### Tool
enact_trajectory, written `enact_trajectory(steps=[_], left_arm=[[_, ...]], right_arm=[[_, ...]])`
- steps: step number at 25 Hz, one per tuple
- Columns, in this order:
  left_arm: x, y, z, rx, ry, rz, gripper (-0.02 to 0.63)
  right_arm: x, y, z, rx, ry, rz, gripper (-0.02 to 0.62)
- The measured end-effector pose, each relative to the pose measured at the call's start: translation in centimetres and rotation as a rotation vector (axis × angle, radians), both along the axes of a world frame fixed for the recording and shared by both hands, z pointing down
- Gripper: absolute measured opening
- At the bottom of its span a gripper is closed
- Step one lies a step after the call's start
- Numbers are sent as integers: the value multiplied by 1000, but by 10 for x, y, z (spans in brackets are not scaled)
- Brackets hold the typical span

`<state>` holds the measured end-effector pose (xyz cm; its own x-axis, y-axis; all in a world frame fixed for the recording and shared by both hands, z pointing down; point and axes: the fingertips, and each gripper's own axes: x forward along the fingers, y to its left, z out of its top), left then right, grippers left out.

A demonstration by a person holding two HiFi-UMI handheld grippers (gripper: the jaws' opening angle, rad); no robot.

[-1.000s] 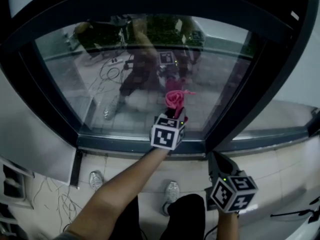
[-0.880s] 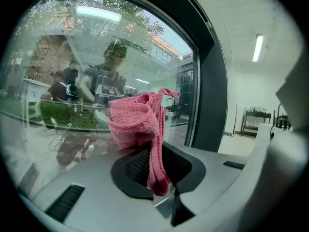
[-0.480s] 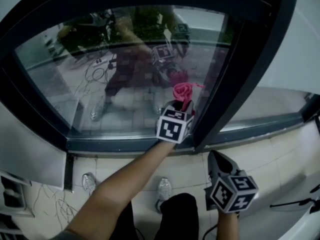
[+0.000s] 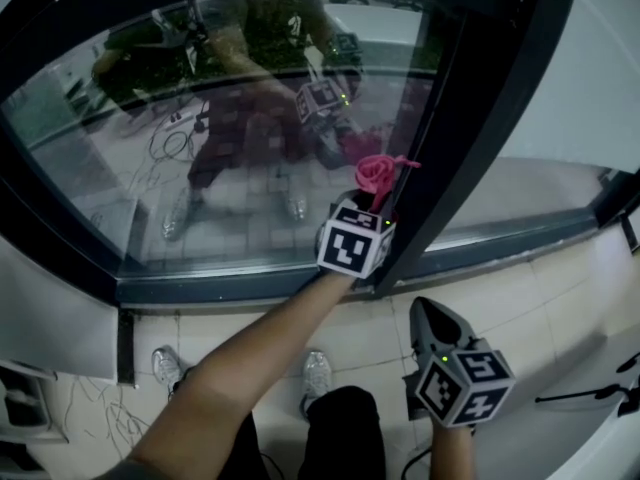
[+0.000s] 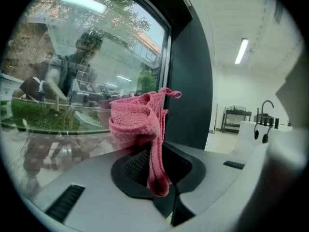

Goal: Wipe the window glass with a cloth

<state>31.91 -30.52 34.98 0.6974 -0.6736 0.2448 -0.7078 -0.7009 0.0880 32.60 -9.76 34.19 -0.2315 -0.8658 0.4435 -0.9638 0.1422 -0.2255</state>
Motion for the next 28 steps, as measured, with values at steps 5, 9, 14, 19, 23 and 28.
enact_trajectory(steps=[5,9,14,19,23,28], left_arm=[[24,10,4,29,-26,82,52],[29,12,24,-6,-17,118,52],[31,8,49,-56,-25,132,52],[29,5,71,-89,-9,92,52],[18,0,84,-103,5,32,52],[0,-7,91,-110,30,-47,52]], right_arm=[[3,2,7,-14,-4,3,-8],[-1,0,15,-26,-3,-6,-8],[0,-10,19,-42,4,-17,-8],[1,-17,30,-62,1,-20,-8],[-8,-21,36,-74,-8,-30,-8],[-13,-24,36,-73,-14,-42,-8]])
